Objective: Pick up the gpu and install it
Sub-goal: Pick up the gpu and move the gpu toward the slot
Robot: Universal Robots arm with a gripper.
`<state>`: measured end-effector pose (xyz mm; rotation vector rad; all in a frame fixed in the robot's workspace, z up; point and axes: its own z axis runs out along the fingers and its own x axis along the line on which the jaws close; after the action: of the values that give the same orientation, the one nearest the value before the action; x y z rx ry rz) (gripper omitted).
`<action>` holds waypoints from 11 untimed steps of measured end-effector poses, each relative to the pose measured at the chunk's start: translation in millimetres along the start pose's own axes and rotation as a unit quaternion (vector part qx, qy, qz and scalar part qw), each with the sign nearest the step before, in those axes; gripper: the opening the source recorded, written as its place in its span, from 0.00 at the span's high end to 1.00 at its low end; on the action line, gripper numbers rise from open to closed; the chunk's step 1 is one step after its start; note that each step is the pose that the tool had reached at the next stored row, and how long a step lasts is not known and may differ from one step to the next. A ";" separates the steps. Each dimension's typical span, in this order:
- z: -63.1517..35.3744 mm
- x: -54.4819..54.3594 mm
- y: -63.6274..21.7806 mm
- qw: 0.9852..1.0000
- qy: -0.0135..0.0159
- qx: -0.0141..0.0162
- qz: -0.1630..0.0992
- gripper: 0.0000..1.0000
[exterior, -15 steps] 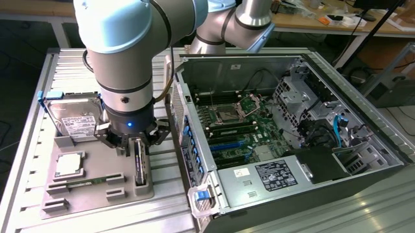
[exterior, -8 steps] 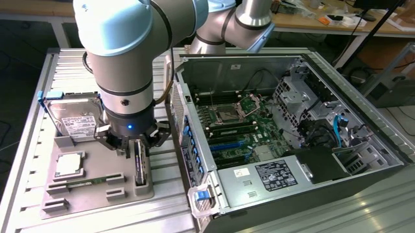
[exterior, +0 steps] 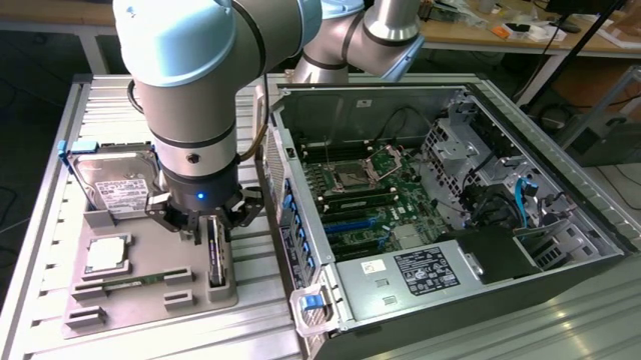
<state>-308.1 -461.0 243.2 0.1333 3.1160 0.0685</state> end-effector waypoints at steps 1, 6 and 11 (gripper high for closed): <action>0.0 0.0 0.0 1.000 0.000 0.000 0.000 0.56; 0.0 0.0 0.0 1.000 0.000 0.000 0.000 0.70; 0.0 0.0 0.0 1.000 0.000 0.000 0.000 0.71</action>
<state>-308.1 -461.0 243.2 0.1332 3.1161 0.0684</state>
